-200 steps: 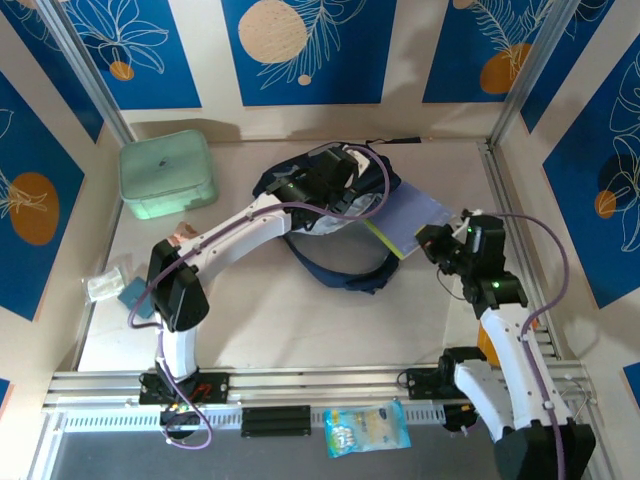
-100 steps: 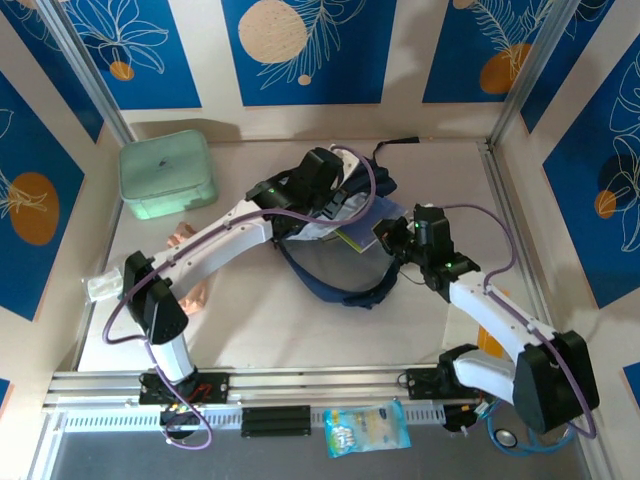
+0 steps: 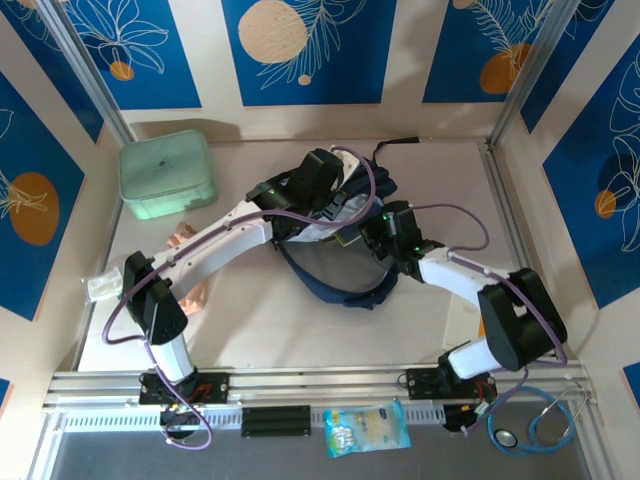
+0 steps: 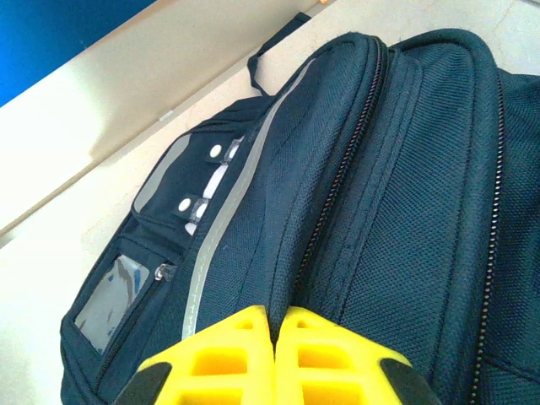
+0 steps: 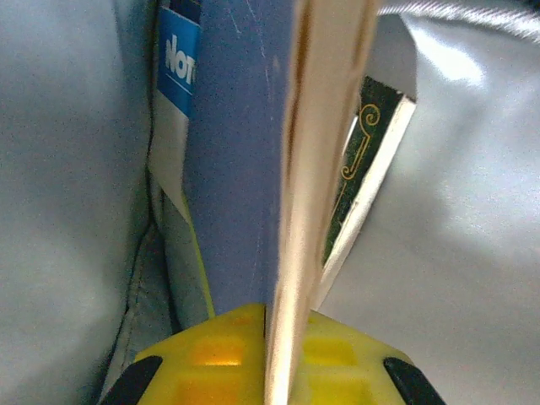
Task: Pack the student bag
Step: Place the book in the student bag.
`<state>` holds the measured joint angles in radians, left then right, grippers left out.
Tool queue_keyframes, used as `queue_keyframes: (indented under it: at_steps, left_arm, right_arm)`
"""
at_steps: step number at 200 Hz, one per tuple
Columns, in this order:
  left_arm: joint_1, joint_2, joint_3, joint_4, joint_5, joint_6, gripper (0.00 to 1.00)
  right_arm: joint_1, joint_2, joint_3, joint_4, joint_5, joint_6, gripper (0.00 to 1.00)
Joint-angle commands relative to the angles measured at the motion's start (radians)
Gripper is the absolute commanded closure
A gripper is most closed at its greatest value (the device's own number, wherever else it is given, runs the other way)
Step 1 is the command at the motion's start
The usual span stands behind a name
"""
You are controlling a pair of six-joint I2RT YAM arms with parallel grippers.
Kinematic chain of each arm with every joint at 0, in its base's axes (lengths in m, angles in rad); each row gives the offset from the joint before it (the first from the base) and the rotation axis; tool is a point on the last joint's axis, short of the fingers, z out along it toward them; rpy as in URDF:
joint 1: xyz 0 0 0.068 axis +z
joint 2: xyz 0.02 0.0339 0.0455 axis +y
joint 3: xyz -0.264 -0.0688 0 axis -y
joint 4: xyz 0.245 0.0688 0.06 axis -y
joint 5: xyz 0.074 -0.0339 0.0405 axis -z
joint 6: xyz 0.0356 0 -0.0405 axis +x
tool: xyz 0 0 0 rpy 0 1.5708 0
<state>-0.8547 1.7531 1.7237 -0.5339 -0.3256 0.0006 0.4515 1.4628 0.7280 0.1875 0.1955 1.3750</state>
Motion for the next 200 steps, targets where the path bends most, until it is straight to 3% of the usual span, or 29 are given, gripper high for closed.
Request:
queue_keyframes:
  at_steps: [1,41,61,114,131,162,200]
  left_arm:
    - [0.001,-0.026,0.088,0.070,0.020,-0.028,1.00]
    - [0.002,-0.017,0.100,0.064,0.026,-0.031,1.00]
    - [0.002,-0.012,0.103,0.066,0.024,-0.033,1.00]
    - [0.002,-0.007,0.102,0.054,0.017,-0.031,1.00]
    - [0.002,-0.007,0.102,0.051,0.018,-0.032,1.00]
    - [0.001,-0.011,0.095,0.042,-0.003,-0.024,1.00]
    - [0.007,-0.014,0.065,0.045,-0.032,-0.014,1.00]
  right_arm:
    - [0.017,0.070,0.036,0.011,0.028,0.033,0.91]
    - [0.021,0.194,0.080,0.088,-0.028,0.009,0.76]
    - [0.040,0.246,0.156,-0.020,-0.038,0.012,0.70]
    - [0.029,0.301,0.217,-0.037,-0.100,-0.016,0.66]
    - [0.026,0.312,0.231,-0.044,-0.111,-0.031,0.60]
    - [0.021,0.291,0.207,-0.052,-0.136,-0.036,0.50]
    - [0.022,0.134,0.117,-0.102,-0.093,-0.082,0.37]
